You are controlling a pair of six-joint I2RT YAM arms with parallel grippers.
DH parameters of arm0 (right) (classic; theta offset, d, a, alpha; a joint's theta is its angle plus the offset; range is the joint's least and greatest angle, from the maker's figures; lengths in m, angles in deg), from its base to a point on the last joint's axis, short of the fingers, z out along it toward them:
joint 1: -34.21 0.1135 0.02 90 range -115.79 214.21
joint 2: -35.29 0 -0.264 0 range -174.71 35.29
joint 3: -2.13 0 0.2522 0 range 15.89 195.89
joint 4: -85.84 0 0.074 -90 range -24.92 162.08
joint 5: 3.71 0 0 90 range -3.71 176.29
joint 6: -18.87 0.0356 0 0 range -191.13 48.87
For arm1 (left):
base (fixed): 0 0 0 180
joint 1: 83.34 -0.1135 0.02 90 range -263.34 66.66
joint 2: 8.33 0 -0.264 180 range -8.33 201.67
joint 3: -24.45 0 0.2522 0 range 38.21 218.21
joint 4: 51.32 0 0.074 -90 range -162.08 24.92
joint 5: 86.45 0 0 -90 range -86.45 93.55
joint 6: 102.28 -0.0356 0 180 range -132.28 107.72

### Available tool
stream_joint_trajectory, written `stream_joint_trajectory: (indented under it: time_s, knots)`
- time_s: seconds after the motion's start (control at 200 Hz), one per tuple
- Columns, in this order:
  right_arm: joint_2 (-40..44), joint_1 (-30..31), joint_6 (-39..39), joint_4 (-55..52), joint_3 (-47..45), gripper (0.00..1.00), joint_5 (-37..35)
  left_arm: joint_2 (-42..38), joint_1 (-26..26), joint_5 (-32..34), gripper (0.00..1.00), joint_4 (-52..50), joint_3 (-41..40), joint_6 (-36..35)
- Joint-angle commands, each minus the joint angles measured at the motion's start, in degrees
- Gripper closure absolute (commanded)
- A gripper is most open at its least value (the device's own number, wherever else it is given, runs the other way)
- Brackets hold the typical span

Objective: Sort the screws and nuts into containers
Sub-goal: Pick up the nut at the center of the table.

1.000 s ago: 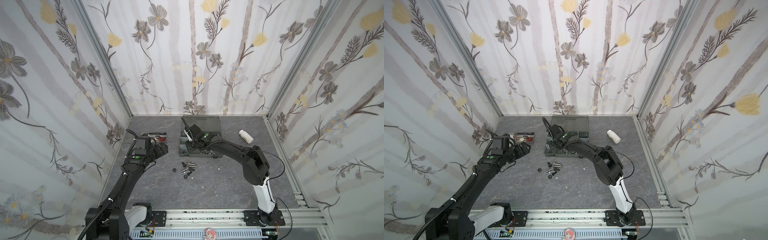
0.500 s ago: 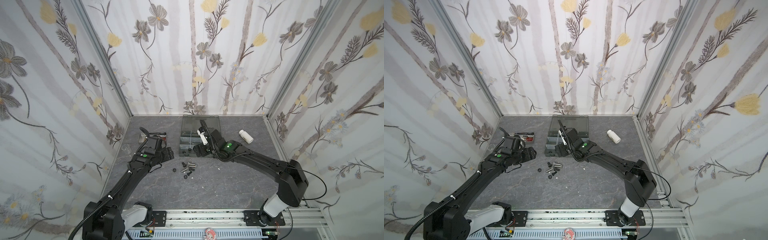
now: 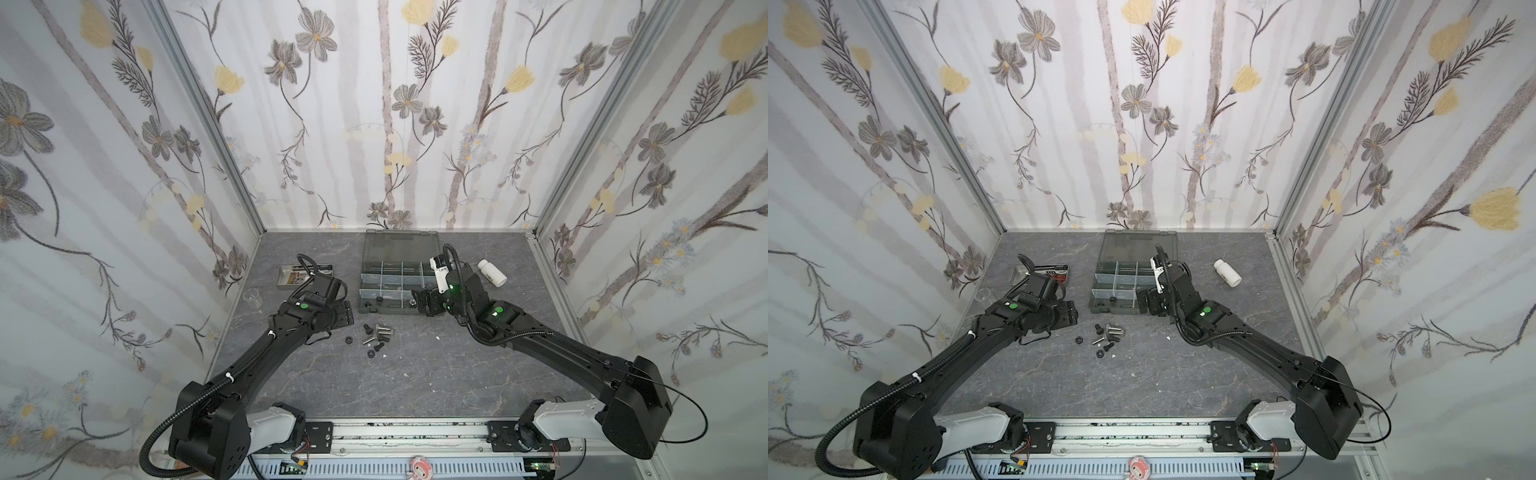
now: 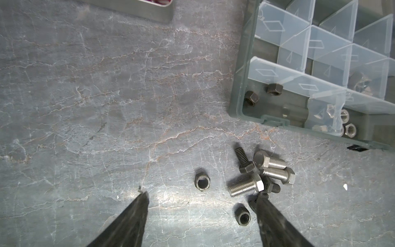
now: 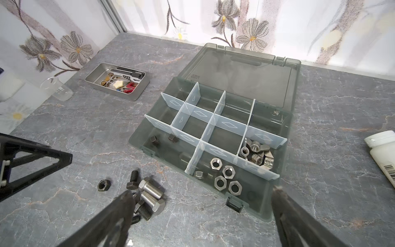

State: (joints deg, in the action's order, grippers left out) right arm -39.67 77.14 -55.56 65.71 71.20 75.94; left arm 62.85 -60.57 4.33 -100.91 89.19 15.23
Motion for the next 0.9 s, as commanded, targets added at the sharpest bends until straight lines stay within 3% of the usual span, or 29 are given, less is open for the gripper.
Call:
stream_joint_trajectory:
  time_s: [0.0,0.215,0.335,0.53,0.894]
  knots:
    - [1.7,-0.6,0.3,3.8,-2.1,0.00,-0.8,0.7,1.0,1.9,0.21,-1.8,0.4,1.1]
    - [4.9,-2.1,0.2,5.9,-7.7,0.00,-1.2,3.5,2.4,2.9,0.14,-4.3,2.5,-0.1]
    - [8.0,-2.6,0.8,8.8,-11.3,0.00,-2.6,4.8,2.4,2.9,0.00,-4.9,3.4,-0.3]
    - [11.8,-3.3,1.4,12.7,-16.5,0.00,-2.4,7.5,2.5,2.6,0.00,-4.9,3.9,-0.1]
    - [11.2,-3.9,1.8,14.7,-18.3,0.00,-1.6,10.7,3.4,3.0,0.05,-4.4,3.9,0.6]
